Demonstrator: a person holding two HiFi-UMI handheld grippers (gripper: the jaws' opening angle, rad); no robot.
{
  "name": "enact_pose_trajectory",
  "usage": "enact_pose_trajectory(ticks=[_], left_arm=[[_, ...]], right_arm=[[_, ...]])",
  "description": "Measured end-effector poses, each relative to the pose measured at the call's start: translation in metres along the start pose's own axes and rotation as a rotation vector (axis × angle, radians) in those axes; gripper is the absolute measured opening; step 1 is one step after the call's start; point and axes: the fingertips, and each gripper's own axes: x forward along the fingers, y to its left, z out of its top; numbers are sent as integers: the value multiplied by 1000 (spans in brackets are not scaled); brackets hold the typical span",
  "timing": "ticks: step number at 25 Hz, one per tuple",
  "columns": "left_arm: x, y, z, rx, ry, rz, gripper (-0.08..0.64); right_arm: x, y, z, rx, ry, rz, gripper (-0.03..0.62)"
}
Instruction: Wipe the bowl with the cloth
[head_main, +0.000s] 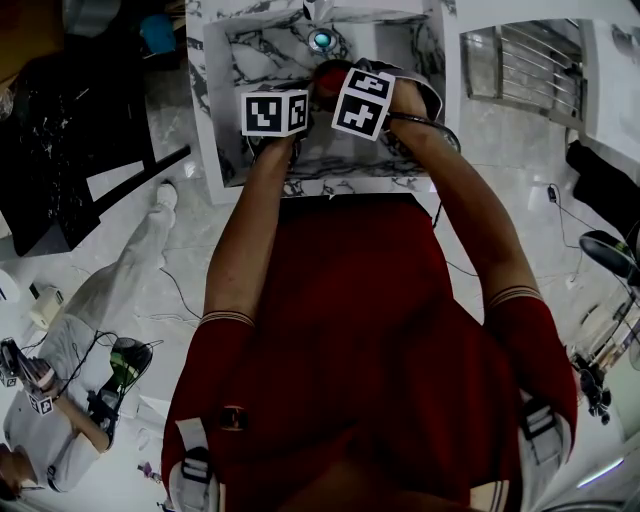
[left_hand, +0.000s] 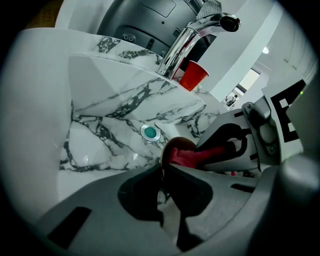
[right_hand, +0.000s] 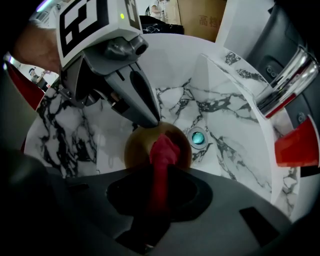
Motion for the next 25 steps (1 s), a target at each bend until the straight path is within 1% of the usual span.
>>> enact_pose_trajectory(ticks=[10,15,21,25], left_arm=[[0,-1,2,-17,-12,4,23],[0,-2,2,-26,-16,5,21],[-1,-1,3,-38,-25,5,17],[-3,-1,5,-41,-32,7,15]], right_arm=[[1,30,5,-15,-30,130,89],[2,39,11,11,-72,175,89],[2,41,28,71,-151,218,89],[0,37,36,94,-200,209,89]])
